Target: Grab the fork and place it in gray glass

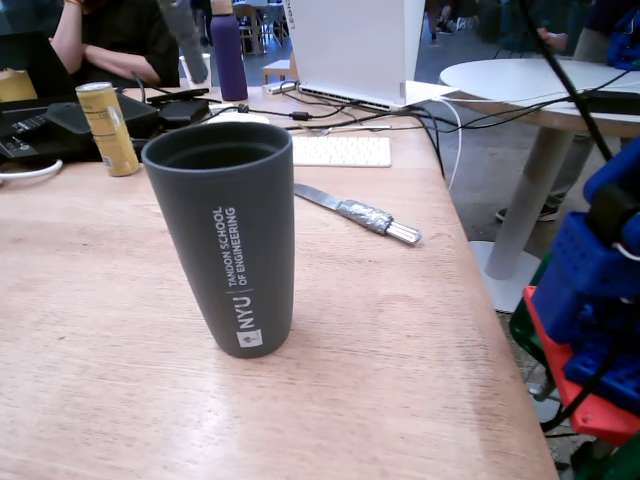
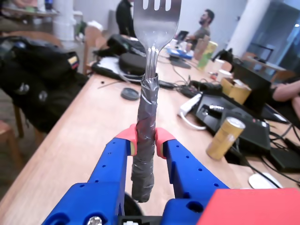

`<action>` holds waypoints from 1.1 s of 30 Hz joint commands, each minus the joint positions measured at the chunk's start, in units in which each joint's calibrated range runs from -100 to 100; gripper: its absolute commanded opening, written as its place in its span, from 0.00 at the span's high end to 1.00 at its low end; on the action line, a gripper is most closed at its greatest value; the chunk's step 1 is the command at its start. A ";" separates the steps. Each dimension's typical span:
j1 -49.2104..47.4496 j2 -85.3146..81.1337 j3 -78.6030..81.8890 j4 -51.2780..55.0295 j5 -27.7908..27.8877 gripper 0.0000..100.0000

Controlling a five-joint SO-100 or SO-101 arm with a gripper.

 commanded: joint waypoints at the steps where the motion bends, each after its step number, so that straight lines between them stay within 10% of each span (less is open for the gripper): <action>1: -4.21 -1.42 -0.66 -1.35 -0.24 1.00; 31: -7.09 -3.74 20.39 -8.99 -0.39 1.00; 33: -7.09 -3.74 20.58 -8.99 -0.39 0.89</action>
